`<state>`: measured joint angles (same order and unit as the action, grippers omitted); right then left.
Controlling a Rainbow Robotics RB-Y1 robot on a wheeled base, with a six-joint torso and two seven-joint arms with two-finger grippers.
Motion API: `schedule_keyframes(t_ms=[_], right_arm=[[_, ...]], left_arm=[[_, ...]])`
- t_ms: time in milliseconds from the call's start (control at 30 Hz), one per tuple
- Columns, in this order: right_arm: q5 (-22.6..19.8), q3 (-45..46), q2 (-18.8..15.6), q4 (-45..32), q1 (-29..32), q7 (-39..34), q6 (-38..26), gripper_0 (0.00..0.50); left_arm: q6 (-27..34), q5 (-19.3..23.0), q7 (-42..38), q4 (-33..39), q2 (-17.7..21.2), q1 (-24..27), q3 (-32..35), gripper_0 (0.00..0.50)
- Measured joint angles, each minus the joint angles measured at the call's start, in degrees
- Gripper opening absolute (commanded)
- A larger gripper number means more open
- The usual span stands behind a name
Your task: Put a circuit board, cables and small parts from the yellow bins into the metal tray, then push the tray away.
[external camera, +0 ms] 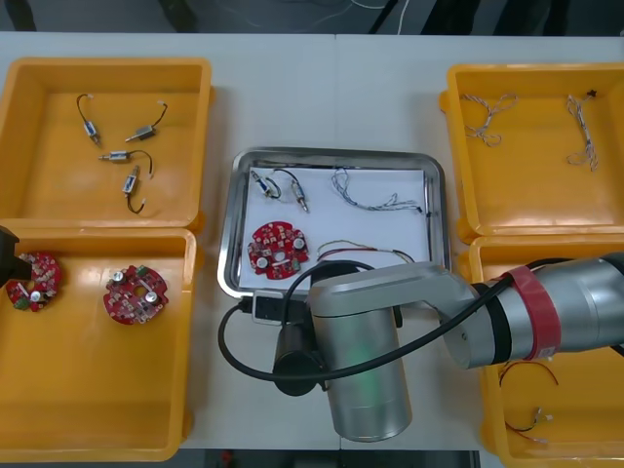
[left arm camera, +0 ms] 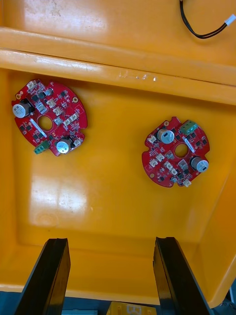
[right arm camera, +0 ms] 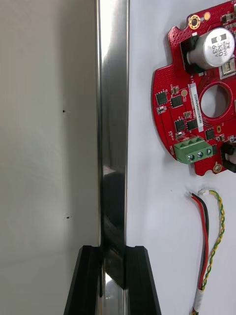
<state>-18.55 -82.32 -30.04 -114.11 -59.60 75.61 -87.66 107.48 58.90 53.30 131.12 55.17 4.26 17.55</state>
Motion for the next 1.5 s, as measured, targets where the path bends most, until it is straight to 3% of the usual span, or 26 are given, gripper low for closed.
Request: schedule_keyframes(t_ms=[900, 1500], right_arm=[[0.1, 0.0, 0.0, 5.0, -5.7, 0.2, 2.2, 0.0], [0.2, 0.0, 0.0, 7.8, -7.6, 5.3, 6.1, 0.0]], left_arm=[[0.0, 0.0, 0.0, 0.0, 0.0, 0.0, 0.0, 0.5], [0.0, 0.0, 0.0, 0.0, 0.0, 0.0, 0.0, 0.5]])
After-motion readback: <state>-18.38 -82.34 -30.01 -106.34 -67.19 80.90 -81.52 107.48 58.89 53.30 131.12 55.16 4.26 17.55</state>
